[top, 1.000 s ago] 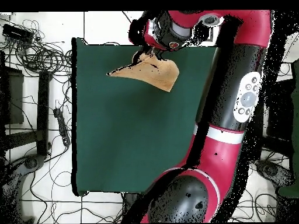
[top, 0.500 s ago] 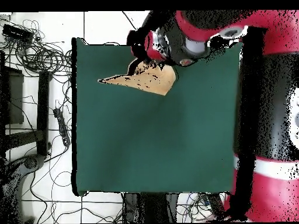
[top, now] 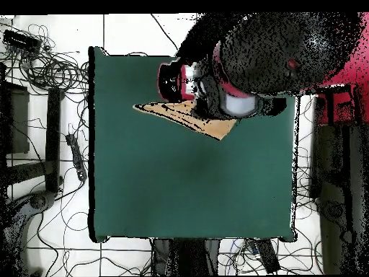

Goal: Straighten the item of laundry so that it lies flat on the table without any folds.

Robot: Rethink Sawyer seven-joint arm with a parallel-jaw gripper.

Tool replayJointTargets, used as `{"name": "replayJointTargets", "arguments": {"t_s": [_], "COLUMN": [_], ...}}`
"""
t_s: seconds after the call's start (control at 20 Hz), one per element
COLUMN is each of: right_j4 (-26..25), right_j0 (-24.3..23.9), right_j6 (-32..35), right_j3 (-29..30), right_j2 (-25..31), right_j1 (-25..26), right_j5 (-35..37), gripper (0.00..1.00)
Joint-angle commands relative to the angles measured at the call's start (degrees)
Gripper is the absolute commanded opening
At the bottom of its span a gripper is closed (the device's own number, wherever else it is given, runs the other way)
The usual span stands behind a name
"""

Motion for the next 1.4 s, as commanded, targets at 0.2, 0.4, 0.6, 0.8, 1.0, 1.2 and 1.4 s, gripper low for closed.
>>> {"name": "replayJointTargets", "arguments": {"t_s": [0.2, 0.4, 0.6, 0.8, 1.0, 1.2, 1.4], "right_j4": [-2.6, -6.3, -8.3, -11.9, -16.1, -20.2, -25.2], "right_j0": [10.9, 15.9, 18.5, 19.2, 19.8, 20.3, 20.3], "right_j6": [2.6, 0.7, 0.9, -1.2, -4.8, -7.8, -10.0], "right_j3": [-7.0, -22.9, -33.0, -36.9, -40.2, -44.7, -50.6], "right_j2": [-5.8, -6.7, -5.9, -5.2, -3.9, -1.2, 5.0], "right_j1": [10.4, 20.3, 26.5, 28.4, 30.2, 34.1, 38.1], "right_j5": [16.1, 25.2, 29.0, 24.3, 19.6, 18.4, 21.4], "gripper": [0.00, 0.00, 0.00, 0.00, 0.00, 0.00, 0.00]}}
